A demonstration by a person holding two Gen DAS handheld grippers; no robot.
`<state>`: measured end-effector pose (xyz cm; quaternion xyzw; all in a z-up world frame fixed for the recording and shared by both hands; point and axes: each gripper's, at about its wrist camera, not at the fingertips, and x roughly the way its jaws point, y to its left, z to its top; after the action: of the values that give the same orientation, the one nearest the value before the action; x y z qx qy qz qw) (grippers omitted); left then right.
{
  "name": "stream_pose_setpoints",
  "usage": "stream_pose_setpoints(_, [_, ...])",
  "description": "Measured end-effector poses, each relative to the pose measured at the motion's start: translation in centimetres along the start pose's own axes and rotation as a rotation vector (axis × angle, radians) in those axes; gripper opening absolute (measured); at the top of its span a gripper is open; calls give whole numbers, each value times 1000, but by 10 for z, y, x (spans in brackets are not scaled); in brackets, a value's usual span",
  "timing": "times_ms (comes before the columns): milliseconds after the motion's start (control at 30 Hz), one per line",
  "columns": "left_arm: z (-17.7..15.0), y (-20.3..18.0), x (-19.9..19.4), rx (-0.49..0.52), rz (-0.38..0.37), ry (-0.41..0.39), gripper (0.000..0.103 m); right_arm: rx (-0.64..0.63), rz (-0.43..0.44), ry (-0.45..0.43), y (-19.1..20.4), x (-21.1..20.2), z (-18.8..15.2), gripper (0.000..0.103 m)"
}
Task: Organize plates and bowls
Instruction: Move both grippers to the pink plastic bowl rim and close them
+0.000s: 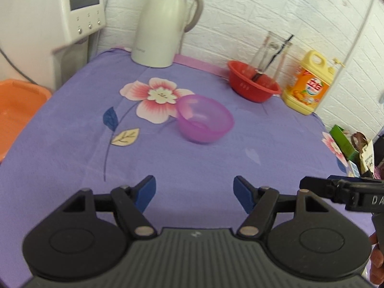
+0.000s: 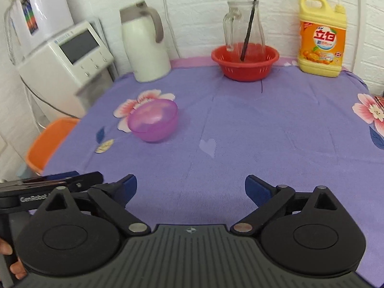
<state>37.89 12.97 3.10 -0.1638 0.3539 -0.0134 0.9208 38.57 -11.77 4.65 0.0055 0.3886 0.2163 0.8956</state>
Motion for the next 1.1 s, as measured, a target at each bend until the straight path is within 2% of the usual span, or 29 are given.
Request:
stream_pose_setpoints(100, [17, 16, 21, -40, 6, 14, 72, -13, 56, 16, 3, 27, 10, 103])
stream_pose_setpoints(300, [61, 27, 67, -56, 6, 22, 72, 12, 48, 46, 0, 78, 47, 103])
stream_pose_setpoints(433, [82, 27, 101, -61, -13, 48, 72, -38, 9, 54, 7, 107, 69, 103])
stream_pose_setpoints(633, [90, 32, 143, -71, 3, 95, 72, -95, -16, 87, 17, 144, 77, 103])
stream_pose_setpoints(833, [90, 23, 152, 3, 22, 68, 72, -129, -13, 116, 28, 165, 74, 103])
stream_pose_setpoints(967, [87, 20, 153, 49, 27, 50, 72, -165, -35, 96, 31, 171, 72, 103])
stream_pose_setpoints(1000, [86, 20, 153, 57, 31, 46, 70, -160, -36, 90, 31, 171, 71, 103])
stream_pose_setpoints(1033, [86, 19, 154, 63, 34, 42, 61, -159, -42, 87, 31, 171, 71, 103])
stream_pose_setpoints(1100, [87, 19, 154, 51, 12, 49, 53, -160, -37, 77, 35, 170, 72, 103])
